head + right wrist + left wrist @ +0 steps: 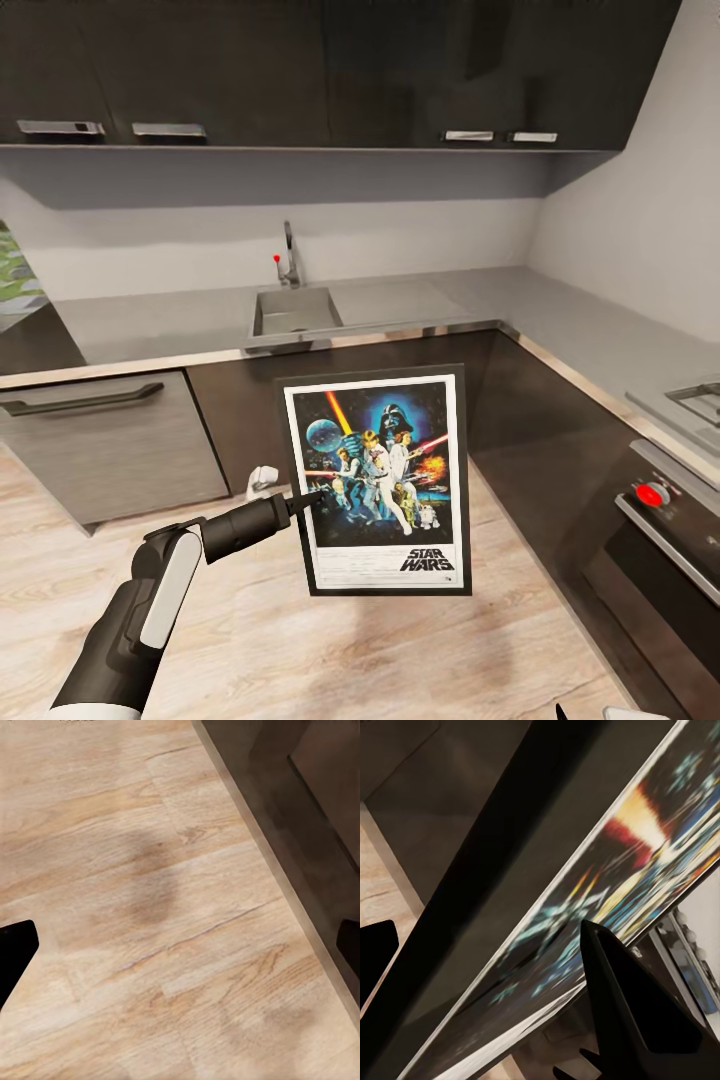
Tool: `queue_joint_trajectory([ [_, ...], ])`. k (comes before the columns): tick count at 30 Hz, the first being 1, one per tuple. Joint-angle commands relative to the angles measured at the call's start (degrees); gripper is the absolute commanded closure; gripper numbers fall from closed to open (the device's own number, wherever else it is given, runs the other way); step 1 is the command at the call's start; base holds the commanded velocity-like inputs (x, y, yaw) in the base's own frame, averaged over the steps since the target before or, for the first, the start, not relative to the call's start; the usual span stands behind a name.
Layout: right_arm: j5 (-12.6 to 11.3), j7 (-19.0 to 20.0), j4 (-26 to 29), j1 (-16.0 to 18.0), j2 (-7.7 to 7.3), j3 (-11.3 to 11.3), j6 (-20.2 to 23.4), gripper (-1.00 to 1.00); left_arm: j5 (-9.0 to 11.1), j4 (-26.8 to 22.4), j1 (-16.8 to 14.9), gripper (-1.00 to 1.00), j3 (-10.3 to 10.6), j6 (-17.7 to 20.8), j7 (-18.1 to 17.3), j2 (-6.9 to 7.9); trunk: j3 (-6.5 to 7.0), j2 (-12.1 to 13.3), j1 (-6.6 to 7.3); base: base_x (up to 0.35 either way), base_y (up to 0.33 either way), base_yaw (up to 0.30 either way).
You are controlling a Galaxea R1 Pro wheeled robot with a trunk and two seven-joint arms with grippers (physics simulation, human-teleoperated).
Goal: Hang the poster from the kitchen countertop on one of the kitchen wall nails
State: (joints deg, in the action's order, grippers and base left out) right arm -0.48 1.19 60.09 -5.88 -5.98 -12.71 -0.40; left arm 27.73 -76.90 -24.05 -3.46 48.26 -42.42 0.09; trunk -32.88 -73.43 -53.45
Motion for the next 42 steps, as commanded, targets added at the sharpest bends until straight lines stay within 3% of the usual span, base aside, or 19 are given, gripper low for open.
queue_joint_trajectory([
  [1,-0.1,0.1,0.0,0.0,0.00,0.0,0.0,-1.00,0.1,0.0,0.0,1.00,-0.1,0.3,-0.3,0.00,0.01,0.0,0.00,0.000,0.000,0.000],
  [42,-0.1,0.1,-0.1,0.0,0.00,0.0,0.0,-1.00,0.1,0.0,0.0,1.00,-0.1,0.3,-0.3,0.00,1.74,0.0,0.00,0.000,0.000,0.000],
])
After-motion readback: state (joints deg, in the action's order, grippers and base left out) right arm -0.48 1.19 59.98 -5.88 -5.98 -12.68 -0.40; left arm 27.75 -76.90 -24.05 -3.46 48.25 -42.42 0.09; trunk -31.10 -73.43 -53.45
